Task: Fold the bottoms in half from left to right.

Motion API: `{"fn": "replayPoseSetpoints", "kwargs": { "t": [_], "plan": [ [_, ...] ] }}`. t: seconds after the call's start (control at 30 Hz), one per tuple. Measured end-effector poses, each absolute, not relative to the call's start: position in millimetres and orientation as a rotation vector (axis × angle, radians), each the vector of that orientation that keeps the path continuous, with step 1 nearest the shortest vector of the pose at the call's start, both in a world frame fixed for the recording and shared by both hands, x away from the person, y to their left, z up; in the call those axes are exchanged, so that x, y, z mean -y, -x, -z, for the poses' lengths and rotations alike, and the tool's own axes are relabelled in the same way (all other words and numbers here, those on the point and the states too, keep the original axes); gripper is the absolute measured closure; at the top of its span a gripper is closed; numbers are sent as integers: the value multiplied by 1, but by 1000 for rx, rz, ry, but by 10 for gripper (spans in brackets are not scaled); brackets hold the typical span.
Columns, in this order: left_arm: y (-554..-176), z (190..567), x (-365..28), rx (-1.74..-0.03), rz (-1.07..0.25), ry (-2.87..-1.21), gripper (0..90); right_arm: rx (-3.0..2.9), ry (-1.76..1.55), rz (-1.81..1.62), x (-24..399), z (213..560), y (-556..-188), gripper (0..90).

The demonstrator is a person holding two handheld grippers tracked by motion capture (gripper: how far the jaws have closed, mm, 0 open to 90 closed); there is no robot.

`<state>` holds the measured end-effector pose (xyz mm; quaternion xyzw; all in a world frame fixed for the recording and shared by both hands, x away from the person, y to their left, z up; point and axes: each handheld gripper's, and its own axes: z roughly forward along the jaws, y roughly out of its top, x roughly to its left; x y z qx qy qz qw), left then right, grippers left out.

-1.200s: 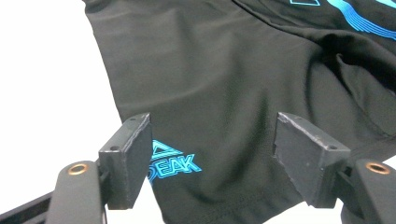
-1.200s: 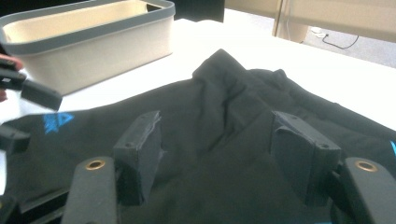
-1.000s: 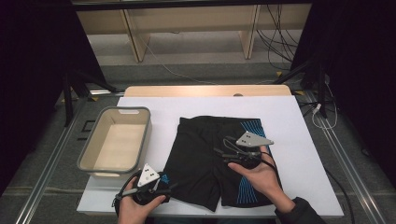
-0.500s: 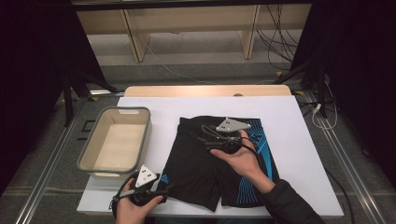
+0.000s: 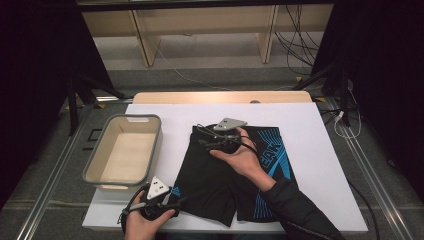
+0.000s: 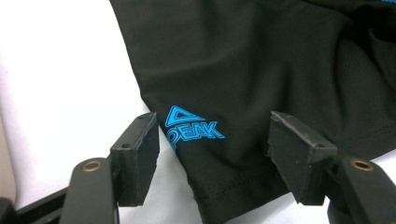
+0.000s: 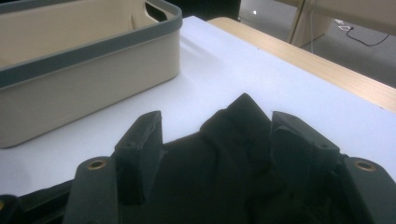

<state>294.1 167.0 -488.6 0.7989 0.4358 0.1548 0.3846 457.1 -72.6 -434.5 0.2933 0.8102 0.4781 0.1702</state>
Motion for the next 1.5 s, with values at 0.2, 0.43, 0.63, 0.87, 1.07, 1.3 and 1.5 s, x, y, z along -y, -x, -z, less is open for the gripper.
{"fn": "replayPoseSetpoints", "kwargs": {
  "t": [0.2, 0.43, 0.63, 0.87, 1.07, 1.3, 1.5],
  "plan": [
    [-297, 492, -169, -1145, -372, -2050, 366, -2340, -842, -1311, 54, 440, -474, 378],
    [-298, 496, -169, -1168, -355, -2057, 392, -2382, -840, -1222, 29, 453, -497, 396],
    [-297, 496, -168, -1137, -391, -2081, 533, -2401, -885, -1126, 14, 464, -518, 416],
    [-293, 496, -164, -1056, -364, -2105, 758, -2404, -908, -1040, 2, 480, -528, 467],
    [-292, 495, -162, -1016, -358, -2123, 838, -2412, -920, -970, -3, 493, -533, 507],
    [-290, 494, -160, -984, -361, -2142, 848, -2367, -970, -911, -7, 491, -537, 694],
    [-288, 492, -161, -974, -353, -2134, 850, -2358, -976, -885, -10, 485, -537, 840]
  ]
}}
